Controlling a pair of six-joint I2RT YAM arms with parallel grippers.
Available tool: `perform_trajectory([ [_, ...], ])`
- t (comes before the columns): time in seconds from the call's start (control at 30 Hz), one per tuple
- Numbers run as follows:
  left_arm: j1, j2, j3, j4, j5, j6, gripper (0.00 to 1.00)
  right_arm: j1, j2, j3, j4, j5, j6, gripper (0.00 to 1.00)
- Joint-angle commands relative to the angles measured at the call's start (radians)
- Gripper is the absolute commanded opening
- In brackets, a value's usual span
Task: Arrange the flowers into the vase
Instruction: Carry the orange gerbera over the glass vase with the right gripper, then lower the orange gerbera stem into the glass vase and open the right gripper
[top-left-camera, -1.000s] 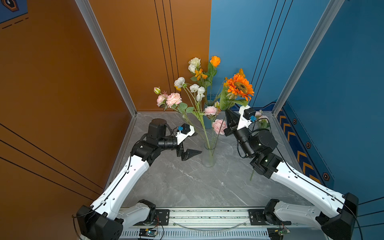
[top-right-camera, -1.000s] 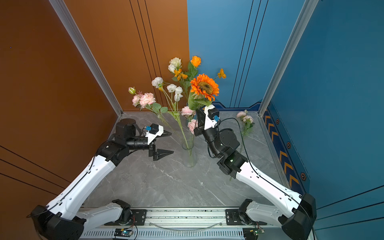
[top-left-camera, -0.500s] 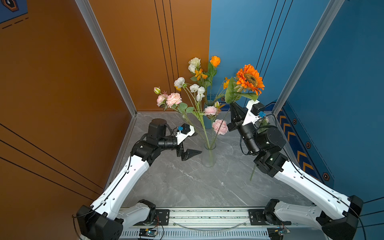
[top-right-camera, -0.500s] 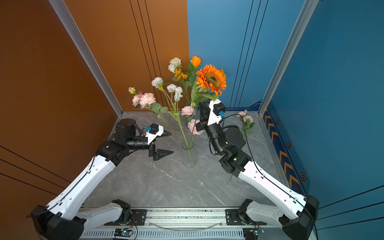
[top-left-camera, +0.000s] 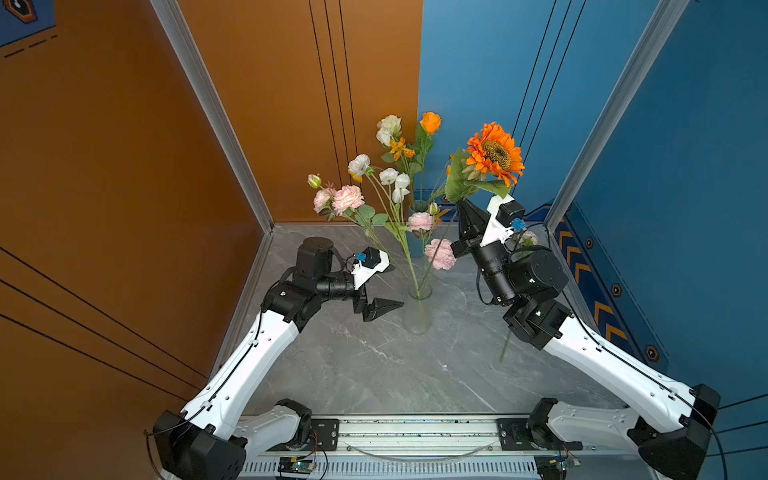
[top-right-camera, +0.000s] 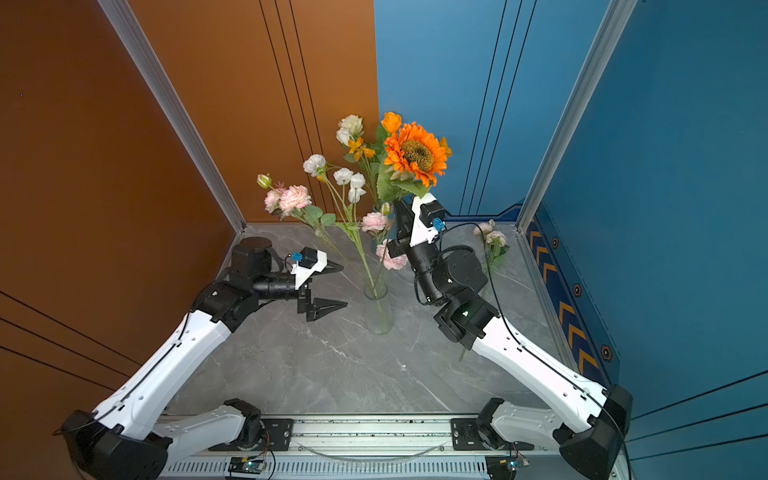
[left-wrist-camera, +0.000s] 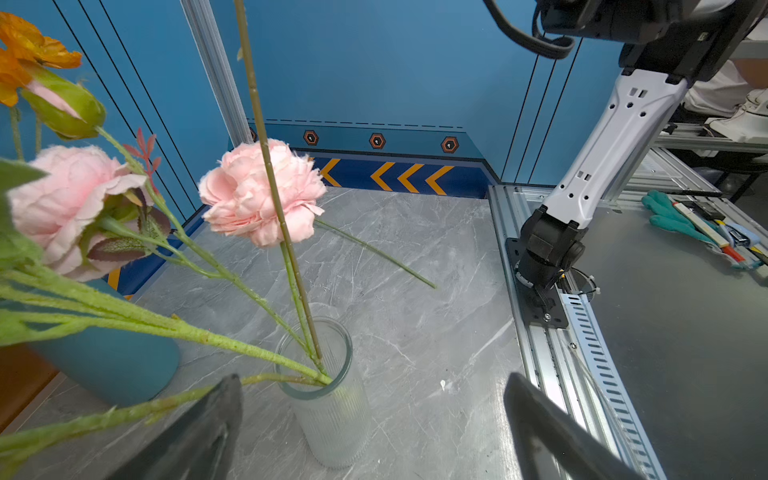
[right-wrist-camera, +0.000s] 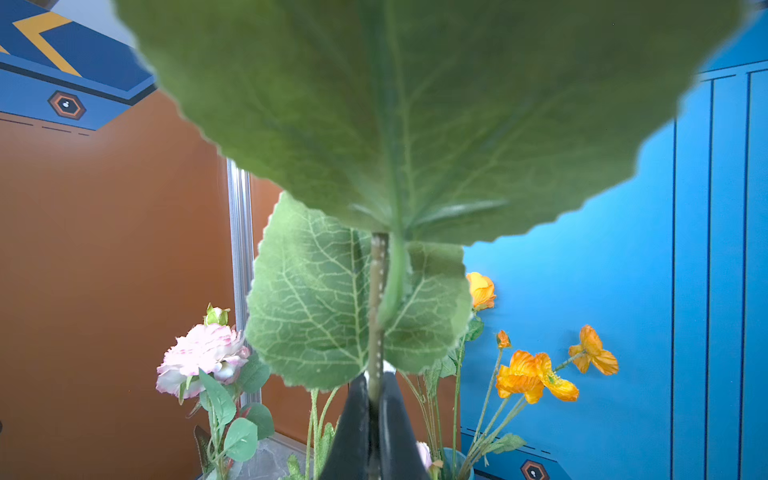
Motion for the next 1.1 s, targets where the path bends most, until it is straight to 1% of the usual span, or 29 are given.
perform_trajectory([
  [0.0,-0.007,0.007,0.027,-0.018,0.027,-0.012,0.98,0.002,0.004,0.033,0.028,0.010,-0.036,0.00],
  [0.1,-0.008,0.006,0.025,-0.018,0.027,-0.012,0.98,0.001,0.005,0.036,0.017,0.007,-0.032,0.00],
  [0.27,-0.007,0.009,0.026,-0.018,0.027,-0.012,0.98,0.003,0.011,0.001,0.005,-0.018,0.011,0.00],
  [0.47,-0.009,0.009,0.026,-0.018,0.032,-0.015,0.98,0.015,-0.005,-0.140,0.100,-0.100,0.042,0.00],
  [0.67,-0.009,0.020,0.026,-0.018,0.030,-0.020,0.98,0.046,-0.006,-0.255,0.152,-0.151,-0.003,0.00],
  [0.83,-0.017,0.023,0.027,-0.018,0.029,-0.021,0.98,0.061,-0.006,-0.349,0.246,-0.127,0.012,0.00],
  [0.97,-0.027,0.028,0.025,-0.018,0.024,-0.019,0.98,0.067,0.009,-0.397,0.274,-0.105,0.031,0.00],
  [1.07,-0.030,0.027,0.024,-0.018,0.021,-0.019,0.98,0.072,0.032,-0.411,0.284,-0.060,0.031,0.00],
])
